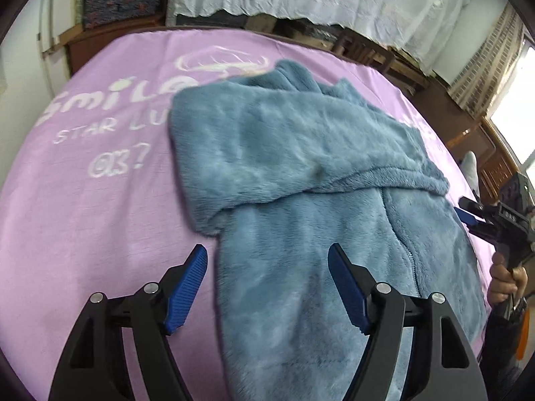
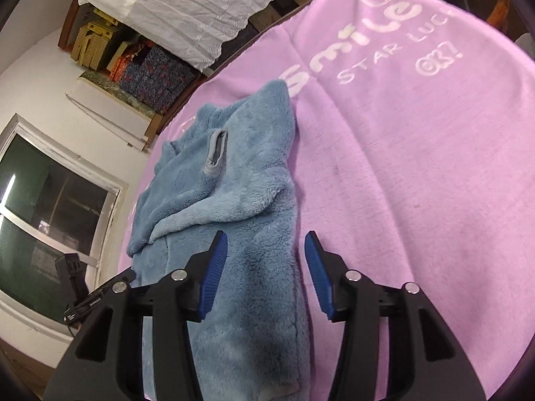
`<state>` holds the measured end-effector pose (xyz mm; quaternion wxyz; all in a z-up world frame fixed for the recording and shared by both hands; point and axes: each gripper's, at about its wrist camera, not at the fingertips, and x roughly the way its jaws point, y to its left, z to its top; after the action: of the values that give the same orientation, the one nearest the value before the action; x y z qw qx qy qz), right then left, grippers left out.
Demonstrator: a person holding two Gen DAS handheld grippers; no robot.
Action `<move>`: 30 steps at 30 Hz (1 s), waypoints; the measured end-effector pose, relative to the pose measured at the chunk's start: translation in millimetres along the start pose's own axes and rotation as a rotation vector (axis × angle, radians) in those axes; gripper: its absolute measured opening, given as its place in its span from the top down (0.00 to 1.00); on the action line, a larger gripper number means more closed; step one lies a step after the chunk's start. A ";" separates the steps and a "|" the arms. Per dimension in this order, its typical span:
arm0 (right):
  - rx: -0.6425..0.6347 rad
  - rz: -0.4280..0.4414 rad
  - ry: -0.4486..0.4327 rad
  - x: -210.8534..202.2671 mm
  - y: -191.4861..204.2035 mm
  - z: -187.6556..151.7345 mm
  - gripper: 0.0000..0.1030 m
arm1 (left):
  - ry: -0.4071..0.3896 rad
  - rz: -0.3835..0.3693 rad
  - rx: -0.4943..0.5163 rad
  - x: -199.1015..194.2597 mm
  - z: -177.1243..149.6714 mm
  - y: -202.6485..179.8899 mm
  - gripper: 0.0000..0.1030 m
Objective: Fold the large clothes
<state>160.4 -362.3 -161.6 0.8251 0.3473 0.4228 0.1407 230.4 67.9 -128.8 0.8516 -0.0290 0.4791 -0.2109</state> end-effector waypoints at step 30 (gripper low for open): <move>-0.136 0.136 0.100 -78.6 23.5 -149.3 0.53 | -0.009 -0.202 0.033 -71.2 -135.9 -47.7 0.39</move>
<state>-4.2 -319.0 -158.1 0.8133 0.3109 0.4283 0.2417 69.9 72.8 -132.9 0.8284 -0.0640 0.4665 -0.3033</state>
